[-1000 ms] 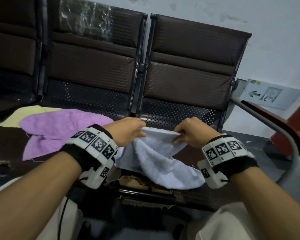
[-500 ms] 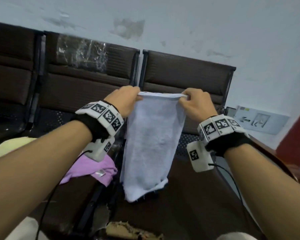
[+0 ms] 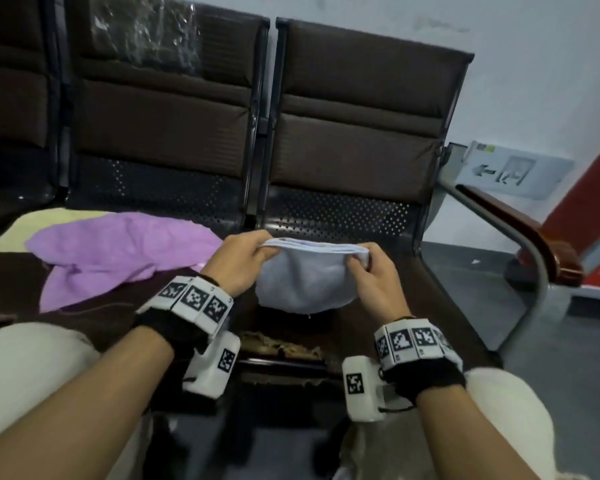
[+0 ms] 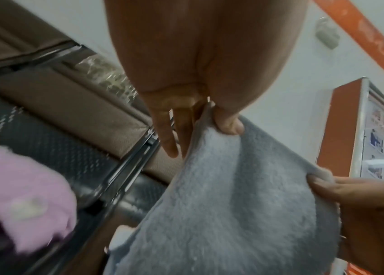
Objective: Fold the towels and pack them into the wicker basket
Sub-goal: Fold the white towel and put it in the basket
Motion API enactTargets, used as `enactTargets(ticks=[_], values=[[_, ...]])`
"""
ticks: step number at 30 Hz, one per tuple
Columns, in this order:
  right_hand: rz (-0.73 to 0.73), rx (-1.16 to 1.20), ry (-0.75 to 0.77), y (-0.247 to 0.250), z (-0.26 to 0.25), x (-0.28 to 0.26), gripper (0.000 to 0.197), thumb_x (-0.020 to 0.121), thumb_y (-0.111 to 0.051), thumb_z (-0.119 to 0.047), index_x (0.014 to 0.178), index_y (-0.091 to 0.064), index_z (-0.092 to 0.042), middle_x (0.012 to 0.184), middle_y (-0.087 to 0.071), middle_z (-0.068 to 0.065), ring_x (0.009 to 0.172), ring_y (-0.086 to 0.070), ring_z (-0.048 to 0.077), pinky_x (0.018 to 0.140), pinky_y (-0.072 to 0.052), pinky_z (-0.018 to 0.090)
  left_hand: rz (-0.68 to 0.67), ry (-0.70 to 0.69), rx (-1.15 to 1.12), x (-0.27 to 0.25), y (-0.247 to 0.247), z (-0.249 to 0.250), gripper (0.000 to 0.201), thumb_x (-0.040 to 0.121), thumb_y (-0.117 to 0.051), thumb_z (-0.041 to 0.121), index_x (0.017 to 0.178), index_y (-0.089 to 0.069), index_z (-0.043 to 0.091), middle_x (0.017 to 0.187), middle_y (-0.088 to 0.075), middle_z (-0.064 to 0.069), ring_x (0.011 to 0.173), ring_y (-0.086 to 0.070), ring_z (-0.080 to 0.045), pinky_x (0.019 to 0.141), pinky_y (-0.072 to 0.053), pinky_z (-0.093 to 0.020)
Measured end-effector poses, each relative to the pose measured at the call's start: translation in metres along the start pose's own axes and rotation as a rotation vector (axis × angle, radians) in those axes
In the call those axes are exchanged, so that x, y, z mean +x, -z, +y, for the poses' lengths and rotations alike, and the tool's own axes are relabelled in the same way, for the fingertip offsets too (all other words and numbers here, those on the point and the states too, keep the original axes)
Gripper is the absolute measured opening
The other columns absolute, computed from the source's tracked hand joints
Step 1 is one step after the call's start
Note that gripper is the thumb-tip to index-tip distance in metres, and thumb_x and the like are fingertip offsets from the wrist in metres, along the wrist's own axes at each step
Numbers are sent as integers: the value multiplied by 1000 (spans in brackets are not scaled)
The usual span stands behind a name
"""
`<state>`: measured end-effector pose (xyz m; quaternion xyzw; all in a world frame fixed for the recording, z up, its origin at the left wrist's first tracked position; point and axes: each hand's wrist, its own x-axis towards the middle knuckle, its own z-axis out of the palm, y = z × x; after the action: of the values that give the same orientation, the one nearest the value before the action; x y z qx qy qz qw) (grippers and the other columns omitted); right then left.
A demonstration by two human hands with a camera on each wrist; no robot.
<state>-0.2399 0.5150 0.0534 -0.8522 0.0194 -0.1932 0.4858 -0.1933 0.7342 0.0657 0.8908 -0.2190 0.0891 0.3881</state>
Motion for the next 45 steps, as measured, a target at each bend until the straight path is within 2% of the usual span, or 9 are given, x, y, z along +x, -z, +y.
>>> enactTargets(ticks=[3,8,14,23,29,34,38,41,45], values=[[-12,-13,-57,0,22,-35,7,88,-58,-17,90,-62,-12,88,-66,-2,88,-60,13,79,-46,32,-152,39,-57,-35,-25,-12,15,95,-51,17,84,-57,10,77,-58,3,79,-53,-13,67,-37,-21],[-57,-123,-105,0,41,-42,12,87,-60,-24,81,-62,-14,75,-64,-4,79,-59,15,64,-42,25,-332,211,-199,-42,-39,-29,14,96,-45,9,88,-54,14,77,-54,5,79,-51,-16,71,-39,-28],[-117,-249,-218,-19,56,2,22,96,-45,-31,101,-55,-12,107,-62,12,102,-54,29,74,-35,29,-254,244,-217,-1,-47,-48,13,96,-44,17,92,-55,21,85,-60,-2,81,-57,-20,75,-50,-40],[-179,-324,-339,-46,94,87,32,98,-44,-32,119,-52,-11,120,-58,12,114,-50,30,79,-33,29,-61,252,-250,92,-75,-90,12,89,-60,15,99,-64,19,102,-66,0,101,-60,-19,94,-48,-37],[-321,-525,-342,-50,111,97,33,88,-60,-22,118,-47,-12,116,-55,10,103,-53,25,78,-38,27,-246,484,-195,103,-102,-112,47,90,-58,15,135,-45,16,116,-60,-3,99,-62,-23,86,-54,-39],[-598,-617,-70,-36,96,72,19,82,-68,-34,93,-63,-19,103,-53,2,95,-55,19,85,-46,31,-266,265,-24,66,-105,-113,44,80,-69,11,122,-59,18,129,-41,-2,120,-43,-16,104,-29,-21],[-976,-736,-32,-27,87,50,52,76,-76,-37,121,-54,-22,121,-48,1,112,-46,17,99,-40,33,-404,1,18,37,-103,-93,23,85,-66,19,108,-67,20,117,-54,1,116,-45,-14,98,-25,-14],[-866,-802,76,-30,86,39,41,81,-62,-11,121,-55,-16,123,-54,8,116,-50,26,98,-41,36,-596,-6,154,25,-102,-83,41,87,-59,44,123,-59,24,127,-53,2,124,-41,-15,108,-28,-27],[-666,-662,59,-23,74,38,26,81,-53,-4,101,-65,-14,98,-67,14,97,-60,32,78,-46,31,-682,-43,402,15,-90,-77,64,78,-60,60,133,-44,32,130,-44,10,123,-39,-11,105,-33,-37]])
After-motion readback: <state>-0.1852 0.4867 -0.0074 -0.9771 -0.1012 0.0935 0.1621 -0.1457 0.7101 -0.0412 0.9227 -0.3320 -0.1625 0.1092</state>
